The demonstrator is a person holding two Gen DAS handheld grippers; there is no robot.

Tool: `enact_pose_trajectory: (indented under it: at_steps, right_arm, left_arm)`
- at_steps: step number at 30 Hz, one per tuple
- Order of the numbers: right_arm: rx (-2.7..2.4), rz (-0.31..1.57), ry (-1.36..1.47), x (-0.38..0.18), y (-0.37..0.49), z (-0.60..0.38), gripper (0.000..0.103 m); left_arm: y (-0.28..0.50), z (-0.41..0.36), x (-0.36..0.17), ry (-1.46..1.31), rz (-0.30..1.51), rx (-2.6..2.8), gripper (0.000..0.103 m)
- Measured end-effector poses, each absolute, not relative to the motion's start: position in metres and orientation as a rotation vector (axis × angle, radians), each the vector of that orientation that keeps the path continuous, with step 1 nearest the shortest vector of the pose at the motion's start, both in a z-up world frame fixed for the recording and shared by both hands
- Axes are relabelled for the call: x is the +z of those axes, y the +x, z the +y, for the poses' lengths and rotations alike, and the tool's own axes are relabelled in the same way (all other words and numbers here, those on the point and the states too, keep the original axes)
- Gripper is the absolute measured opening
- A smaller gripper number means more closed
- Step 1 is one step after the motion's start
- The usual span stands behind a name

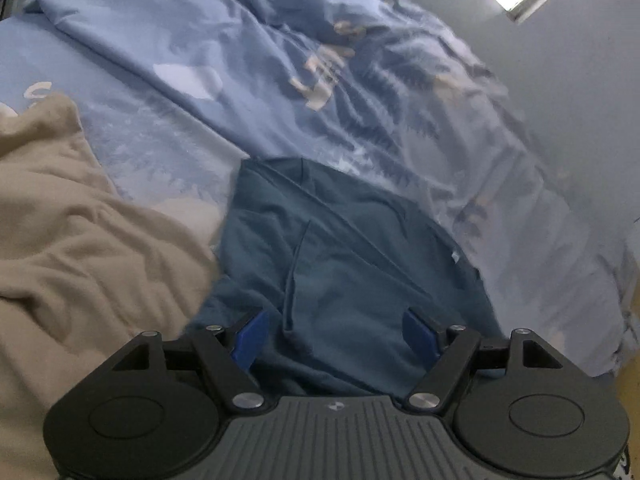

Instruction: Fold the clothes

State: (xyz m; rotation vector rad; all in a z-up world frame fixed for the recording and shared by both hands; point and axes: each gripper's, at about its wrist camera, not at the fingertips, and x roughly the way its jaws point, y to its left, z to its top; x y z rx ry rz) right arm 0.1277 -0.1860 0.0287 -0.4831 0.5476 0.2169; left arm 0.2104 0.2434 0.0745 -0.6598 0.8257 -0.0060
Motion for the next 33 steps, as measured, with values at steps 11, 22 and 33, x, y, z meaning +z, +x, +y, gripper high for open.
enact_pose_trajectory:
  at_steps: [11,22,33]
  right_arm:
    - [0.251,0.525,-0.509,0.021,0.126,-0.186,0.025]
    - [0.218,0.473,-0.441,0.052,0.121,-0.221,0.003]
    - [0.364,0.692,-0.399,0.051,0.121,-0.255,0.007]
  left_arm:
    - [0.230,0.236,0.056,-0.614,0.936,0.082,0.004]
    - [0.220,0.276,0.102,-0.781,0.687,0.037,0.002]
    - [0.215,0.278,0.056,-0.668,0.840,0.063,0.003]
